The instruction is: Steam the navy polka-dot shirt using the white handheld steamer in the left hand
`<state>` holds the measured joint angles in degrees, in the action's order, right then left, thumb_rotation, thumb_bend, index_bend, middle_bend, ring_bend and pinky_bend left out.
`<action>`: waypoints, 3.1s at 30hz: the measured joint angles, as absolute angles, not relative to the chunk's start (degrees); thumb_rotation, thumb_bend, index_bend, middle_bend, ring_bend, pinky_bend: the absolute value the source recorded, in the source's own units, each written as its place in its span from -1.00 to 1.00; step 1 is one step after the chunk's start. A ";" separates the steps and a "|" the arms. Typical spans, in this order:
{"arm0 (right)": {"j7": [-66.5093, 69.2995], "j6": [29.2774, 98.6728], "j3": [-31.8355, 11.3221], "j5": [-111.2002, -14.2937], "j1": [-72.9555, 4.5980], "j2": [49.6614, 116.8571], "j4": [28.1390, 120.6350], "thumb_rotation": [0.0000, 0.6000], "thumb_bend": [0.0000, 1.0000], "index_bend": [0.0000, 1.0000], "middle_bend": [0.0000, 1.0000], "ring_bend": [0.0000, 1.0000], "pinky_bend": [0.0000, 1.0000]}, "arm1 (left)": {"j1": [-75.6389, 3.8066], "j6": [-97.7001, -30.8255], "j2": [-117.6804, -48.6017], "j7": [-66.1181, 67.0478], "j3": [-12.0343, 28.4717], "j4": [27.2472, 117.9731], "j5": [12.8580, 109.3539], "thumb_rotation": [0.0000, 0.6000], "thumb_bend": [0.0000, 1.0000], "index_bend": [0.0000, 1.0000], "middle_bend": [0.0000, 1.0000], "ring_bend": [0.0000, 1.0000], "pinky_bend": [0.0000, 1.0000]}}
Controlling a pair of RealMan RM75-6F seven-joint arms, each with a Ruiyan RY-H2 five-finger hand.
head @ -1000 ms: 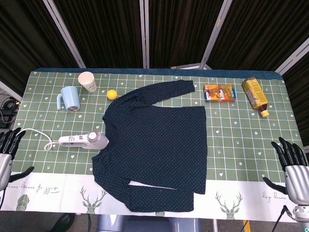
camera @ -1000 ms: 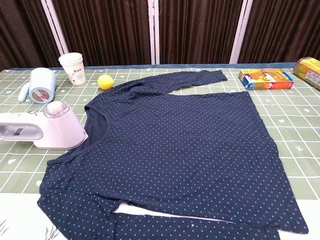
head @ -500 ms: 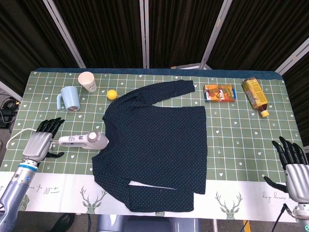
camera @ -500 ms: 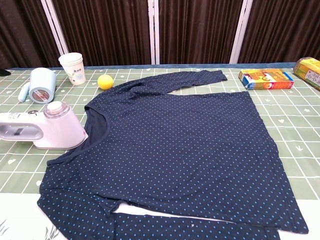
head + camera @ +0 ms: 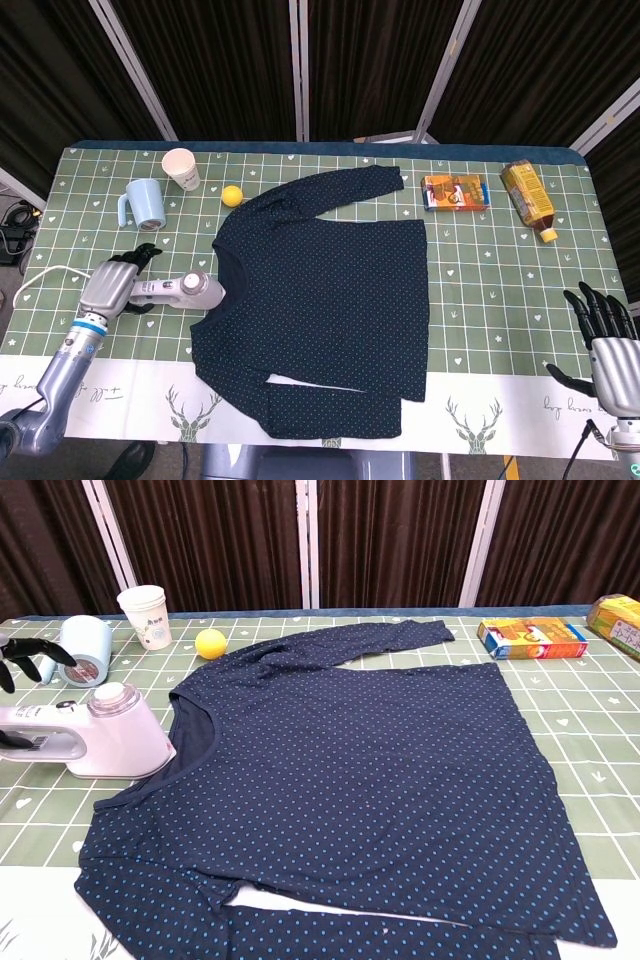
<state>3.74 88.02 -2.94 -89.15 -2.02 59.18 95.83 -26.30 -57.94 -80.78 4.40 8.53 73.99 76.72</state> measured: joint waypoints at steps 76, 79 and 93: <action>4.06 83.53 -5.37 -82.01 -3.51 59.54 94.36 1.00 -1.00 -1.00 -1.00 -1.00 -1.00 | -49.74 -45.19 -96.15 -7.06 12.75 63.18 77.61 1.00 0.17 0.89 0.75 0.73 1.00; 4.50 83.79 -5.36 -82.29 -3.44 59.35 94.38 1.00 -1.00 -1.00 -1.00 -1.00 -1.00 | -50.27 -44.87 -96.65 -5.99 12.76 63.03 77.13 1.00 0.17 0.89 0.75 0.73 1.00; 6.95 84.14 -5.26 -82.86 -3.12 58.35 94.36 1.00 -1.00 -1.00 -1.00 -1.00 -1.00 | -50.13 -45.61 -99.16 -2.40 11.49 64.22 74.57 1.00 0.16 0.89 0.75 0.73 1.00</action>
